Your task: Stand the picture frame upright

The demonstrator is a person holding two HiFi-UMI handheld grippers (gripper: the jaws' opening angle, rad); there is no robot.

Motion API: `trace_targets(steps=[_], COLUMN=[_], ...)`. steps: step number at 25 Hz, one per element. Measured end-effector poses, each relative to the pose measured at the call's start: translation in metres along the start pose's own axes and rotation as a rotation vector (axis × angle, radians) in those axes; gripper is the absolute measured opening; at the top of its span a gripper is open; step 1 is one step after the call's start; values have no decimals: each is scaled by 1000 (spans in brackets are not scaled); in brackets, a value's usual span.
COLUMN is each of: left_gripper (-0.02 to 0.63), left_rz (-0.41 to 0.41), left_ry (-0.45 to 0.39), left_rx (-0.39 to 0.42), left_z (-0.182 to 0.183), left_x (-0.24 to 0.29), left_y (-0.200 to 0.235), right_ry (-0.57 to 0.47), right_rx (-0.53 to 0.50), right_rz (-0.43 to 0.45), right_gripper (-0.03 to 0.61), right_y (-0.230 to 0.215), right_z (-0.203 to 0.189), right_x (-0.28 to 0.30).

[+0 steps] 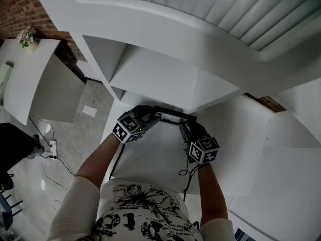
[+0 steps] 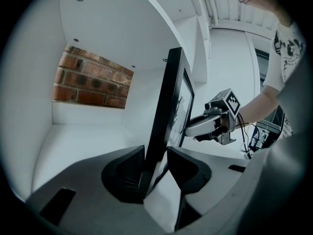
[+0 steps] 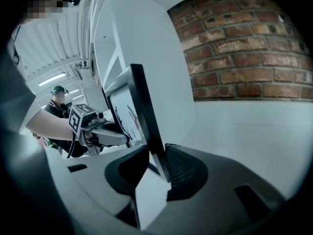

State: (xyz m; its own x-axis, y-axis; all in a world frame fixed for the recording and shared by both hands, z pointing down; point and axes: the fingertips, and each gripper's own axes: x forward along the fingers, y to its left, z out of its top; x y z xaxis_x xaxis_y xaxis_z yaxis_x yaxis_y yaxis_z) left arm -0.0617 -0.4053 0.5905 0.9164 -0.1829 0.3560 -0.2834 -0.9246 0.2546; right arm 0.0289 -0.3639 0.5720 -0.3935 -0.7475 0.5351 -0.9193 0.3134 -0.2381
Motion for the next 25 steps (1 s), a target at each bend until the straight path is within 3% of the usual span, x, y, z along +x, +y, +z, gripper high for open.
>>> trace_targets(steps=[20,25], left_gripper=[189,244], left_rz=[101,183], left_ry=[67,14], left_rx=[22,57], left_z=[-4,1], left_x=[9,0], left_y=[10,6], right_ry=[-50,-55], right_rx=[90,62], right_rz=[7,-92], right_gripper=[129,162], right_y=[-8,-12], right_z=[-12,-13], right_x=[5,2])
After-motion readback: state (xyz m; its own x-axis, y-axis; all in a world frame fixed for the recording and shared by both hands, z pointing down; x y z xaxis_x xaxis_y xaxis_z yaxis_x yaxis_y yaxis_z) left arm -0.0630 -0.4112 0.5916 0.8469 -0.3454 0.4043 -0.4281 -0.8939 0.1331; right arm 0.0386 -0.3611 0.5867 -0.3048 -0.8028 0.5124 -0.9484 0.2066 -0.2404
